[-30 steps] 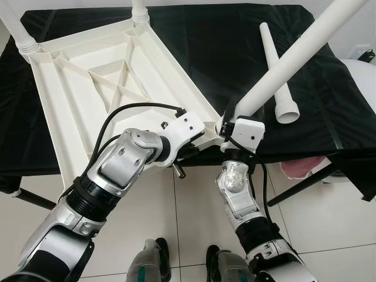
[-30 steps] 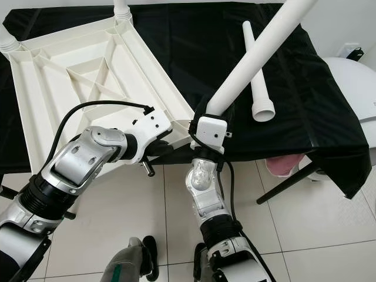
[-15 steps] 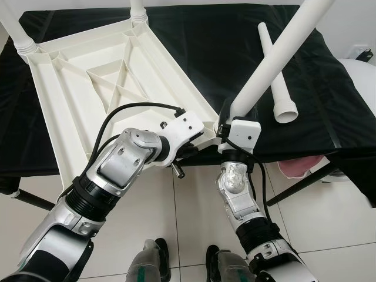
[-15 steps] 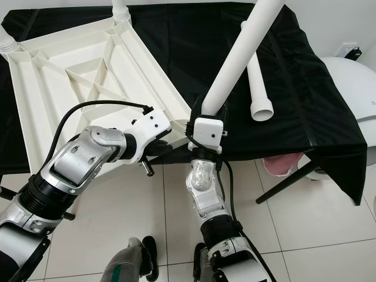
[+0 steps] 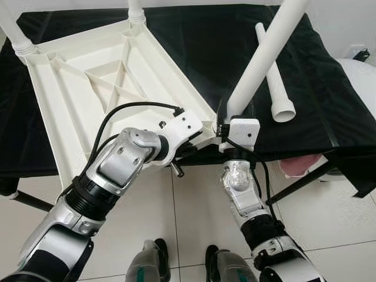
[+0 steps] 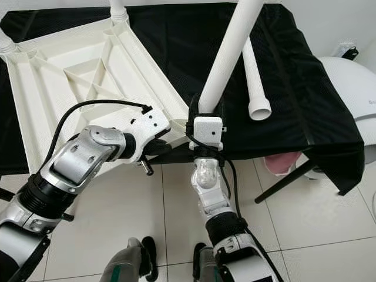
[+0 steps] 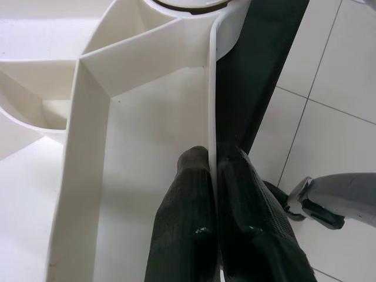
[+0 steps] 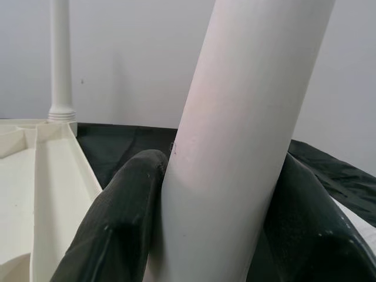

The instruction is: Building children table

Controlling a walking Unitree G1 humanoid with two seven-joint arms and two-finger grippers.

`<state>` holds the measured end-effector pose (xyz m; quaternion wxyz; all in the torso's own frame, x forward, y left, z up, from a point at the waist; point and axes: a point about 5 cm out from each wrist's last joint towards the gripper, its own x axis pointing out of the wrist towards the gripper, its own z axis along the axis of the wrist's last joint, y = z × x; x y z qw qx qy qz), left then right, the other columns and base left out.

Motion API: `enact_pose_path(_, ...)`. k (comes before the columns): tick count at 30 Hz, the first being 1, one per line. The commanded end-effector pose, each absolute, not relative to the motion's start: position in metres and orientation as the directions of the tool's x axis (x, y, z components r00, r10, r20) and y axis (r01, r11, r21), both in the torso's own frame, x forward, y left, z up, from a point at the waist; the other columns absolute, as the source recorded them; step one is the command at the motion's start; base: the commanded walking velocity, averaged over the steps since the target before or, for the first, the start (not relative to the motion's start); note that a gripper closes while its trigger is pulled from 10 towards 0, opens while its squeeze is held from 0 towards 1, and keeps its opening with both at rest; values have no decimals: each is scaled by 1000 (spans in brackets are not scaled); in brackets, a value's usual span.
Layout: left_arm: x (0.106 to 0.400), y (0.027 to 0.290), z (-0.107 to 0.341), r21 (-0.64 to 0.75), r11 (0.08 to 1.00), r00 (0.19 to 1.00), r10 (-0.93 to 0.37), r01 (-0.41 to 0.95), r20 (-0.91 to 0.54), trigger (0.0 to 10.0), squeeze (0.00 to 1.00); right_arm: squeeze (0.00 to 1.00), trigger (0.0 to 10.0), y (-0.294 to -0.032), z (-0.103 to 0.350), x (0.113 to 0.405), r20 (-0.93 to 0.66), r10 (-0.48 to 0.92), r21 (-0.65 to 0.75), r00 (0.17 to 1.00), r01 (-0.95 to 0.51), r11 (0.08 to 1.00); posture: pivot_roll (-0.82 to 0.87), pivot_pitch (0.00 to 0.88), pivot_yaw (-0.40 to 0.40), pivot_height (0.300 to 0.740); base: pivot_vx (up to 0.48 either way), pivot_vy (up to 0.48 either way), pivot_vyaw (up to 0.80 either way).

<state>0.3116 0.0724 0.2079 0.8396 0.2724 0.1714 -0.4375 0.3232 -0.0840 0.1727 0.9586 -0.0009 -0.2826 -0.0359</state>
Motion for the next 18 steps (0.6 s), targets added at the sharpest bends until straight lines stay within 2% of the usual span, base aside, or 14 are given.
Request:
enact_pose_path(1,325,95,235,427,590,728,-538,685,-425,10000,0,0,10000,-114,130,323,359,-158,-15,920,175,984,-24,195,-10,740,0,0,0)
enact_pose_path(12,325,95,235,429,588,728,-539,686,-424,10000,0,0,10000,-113,130,320,376,-142,0,916,153,988,-23,186,-7,740,0,0,0)
enact_pose_path(18,325,95,235,429,585,726,-541,688,-426,10000,0,0,10000,-112,131,320,389,-88,-26,917,107,994,-22,186,-3,740,0,0,0)
